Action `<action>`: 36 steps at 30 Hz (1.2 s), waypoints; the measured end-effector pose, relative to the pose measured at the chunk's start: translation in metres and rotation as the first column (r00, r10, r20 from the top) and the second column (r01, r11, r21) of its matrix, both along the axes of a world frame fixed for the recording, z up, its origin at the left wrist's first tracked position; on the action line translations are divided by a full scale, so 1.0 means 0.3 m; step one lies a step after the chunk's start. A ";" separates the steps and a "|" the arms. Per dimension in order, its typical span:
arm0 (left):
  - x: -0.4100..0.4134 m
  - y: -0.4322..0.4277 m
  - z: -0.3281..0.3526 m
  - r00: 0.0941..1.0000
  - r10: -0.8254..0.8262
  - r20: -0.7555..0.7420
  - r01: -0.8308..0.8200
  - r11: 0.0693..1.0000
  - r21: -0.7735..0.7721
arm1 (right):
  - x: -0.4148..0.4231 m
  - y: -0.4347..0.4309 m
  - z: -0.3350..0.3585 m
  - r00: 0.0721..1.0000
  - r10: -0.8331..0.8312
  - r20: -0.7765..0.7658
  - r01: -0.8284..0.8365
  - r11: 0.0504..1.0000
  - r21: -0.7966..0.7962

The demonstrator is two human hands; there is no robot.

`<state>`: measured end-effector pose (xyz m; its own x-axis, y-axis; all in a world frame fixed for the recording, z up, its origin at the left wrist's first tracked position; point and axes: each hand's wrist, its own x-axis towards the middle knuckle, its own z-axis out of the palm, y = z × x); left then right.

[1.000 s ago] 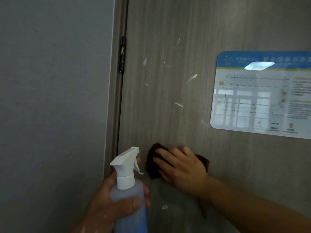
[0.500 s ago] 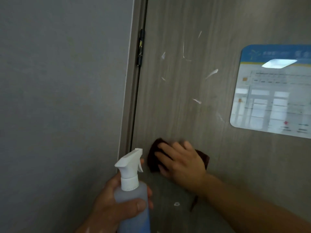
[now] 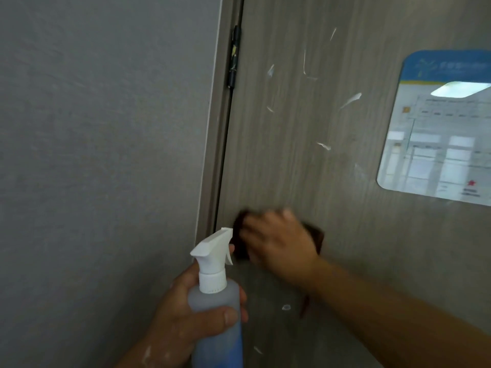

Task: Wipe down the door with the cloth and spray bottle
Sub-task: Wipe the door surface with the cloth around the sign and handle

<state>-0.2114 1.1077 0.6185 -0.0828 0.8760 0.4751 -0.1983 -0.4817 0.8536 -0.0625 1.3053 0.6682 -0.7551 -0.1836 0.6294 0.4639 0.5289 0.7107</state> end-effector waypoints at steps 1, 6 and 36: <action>-0.002 -0.007 -0.003 1.000 -0.001 -0.005 0.001 1.000 -0.001 | 0.028 -0.005 -0.091 0.994 0.006 0.105 -0.006 1.000 -0.002; -0.015 -0.032 -0.010 1.000 0.008 -0.002 -0.008 1.000 -0.020 | 0.052 -0.011 0.010 0.997 -0.044 0.056 0.045 0.999 -0.004; 0.021 0.027 -0.053 0.997 0.078 0.010 -0.077 0.991 -0.106 | 0.258 -0.006 0.163 0.945 -0.012 -0.328 0.033 0.998 0.058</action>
